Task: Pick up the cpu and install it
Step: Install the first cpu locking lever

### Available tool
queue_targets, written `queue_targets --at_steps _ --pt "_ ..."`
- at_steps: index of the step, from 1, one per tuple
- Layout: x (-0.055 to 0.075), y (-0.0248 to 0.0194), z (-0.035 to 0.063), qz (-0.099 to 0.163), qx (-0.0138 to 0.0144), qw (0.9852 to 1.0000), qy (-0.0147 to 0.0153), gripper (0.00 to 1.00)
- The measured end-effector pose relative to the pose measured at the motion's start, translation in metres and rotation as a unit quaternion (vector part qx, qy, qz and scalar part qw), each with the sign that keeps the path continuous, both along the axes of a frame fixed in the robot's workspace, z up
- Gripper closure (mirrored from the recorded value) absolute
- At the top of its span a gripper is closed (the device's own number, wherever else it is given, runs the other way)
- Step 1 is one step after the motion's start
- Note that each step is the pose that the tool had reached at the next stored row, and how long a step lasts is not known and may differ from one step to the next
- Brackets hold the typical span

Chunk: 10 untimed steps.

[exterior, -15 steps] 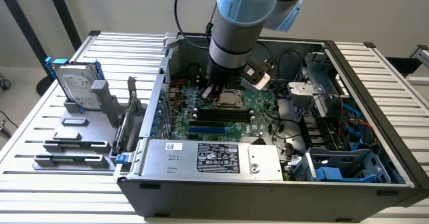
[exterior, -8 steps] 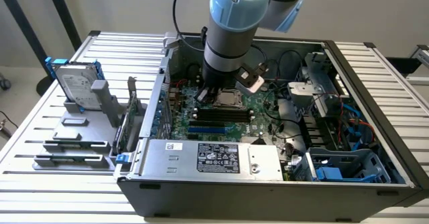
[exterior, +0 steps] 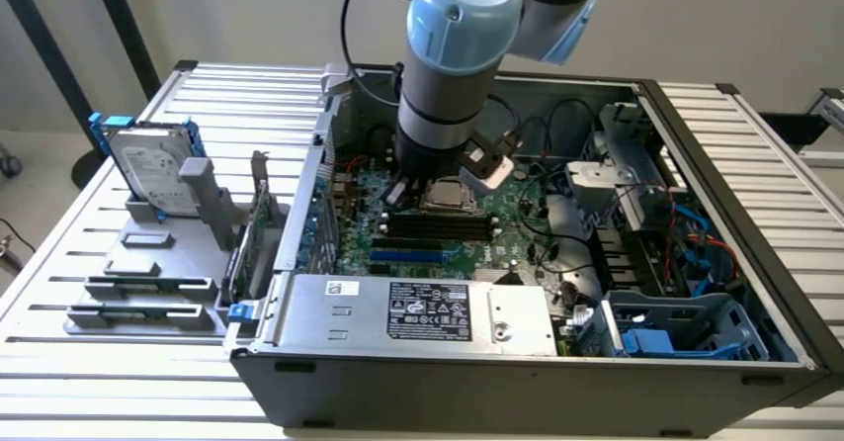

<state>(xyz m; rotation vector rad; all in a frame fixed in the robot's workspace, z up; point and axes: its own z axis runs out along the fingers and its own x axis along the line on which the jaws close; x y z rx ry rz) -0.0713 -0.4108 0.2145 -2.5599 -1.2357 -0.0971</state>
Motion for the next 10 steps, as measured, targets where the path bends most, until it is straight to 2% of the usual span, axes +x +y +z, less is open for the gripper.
queue_targets --at_steps 10 --pt "-0.0036 0.0038 -0.0109 0.0 -0.0001 1.0 -0.0052 0.89"
